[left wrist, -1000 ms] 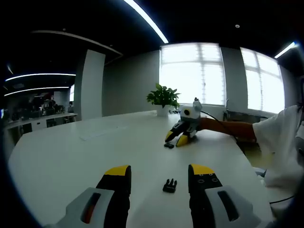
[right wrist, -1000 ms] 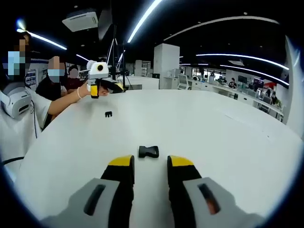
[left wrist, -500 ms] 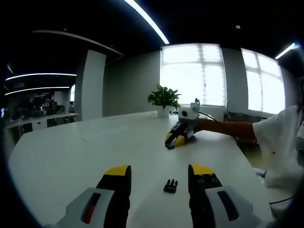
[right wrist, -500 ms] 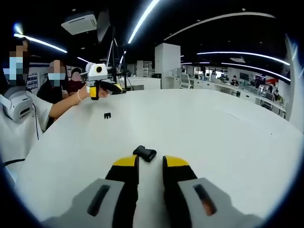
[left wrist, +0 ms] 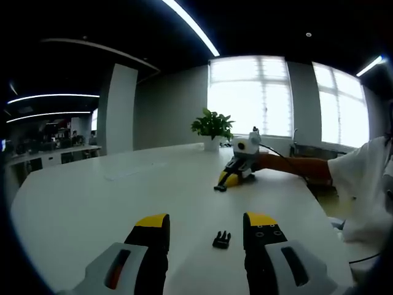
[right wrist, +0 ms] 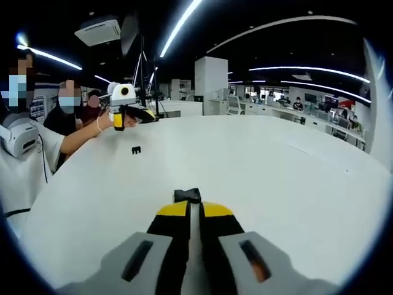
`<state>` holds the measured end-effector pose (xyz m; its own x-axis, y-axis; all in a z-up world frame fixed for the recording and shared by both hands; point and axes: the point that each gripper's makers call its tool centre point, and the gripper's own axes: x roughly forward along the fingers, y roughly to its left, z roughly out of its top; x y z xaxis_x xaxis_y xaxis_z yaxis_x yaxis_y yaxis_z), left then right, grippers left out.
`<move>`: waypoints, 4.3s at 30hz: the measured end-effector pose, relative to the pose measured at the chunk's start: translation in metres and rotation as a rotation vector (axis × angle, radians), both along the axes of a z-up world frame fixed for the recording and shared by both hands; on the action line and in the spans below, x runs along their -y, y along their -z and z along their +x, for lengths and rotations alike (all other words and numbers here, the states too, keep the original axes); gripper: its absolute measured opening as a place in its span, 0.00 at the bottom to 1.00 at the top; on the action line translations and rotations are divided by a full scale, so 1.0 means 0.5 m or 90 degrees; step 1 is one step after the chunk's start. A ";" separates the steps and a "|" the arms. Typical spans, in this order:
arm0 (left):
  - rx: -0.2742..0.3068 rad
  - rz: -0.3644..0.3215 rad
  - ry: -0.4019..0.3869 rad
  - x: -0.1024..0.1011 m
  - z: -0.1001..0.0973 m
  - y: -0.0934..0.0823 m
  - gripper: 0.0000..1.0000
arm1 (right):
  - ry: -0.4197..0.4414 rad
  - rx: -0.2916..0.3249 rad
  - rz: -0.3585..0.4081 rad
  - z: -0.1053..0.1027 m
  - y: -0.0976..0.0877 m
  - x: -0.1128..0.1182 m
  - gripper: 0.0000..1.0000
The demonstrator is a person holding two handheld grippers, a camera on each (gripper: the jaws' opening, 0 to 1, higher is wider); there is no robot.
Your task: Snap the two parts of the plastic buckle together until the buckle closes and remains connected.
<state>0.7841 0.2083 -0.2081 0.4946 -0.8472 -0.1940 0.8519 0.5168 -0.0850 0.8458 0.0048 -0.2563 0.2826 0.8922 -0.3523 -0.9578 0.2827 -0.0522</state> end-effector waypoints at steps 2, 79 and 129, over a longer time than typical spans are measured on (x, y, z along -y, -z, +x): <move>-0.001 0.001 0.000 0.000 0.001 0.001 0.48 | -0.005 0.012 -0.007 -0.002 -0.001 -0.002 0.08; -0.013 0.017 -0.003 0.002 0.001 0.019 0.48 | 0.287 -0.001 0.000 -0.103 -0.007 0.009 0.11; -0.062 0.131 0.051 0.041 -0.027 0.106 0.47 | 0.098 0.004 -0.011 -0.105 -0.008 -0.002 0.27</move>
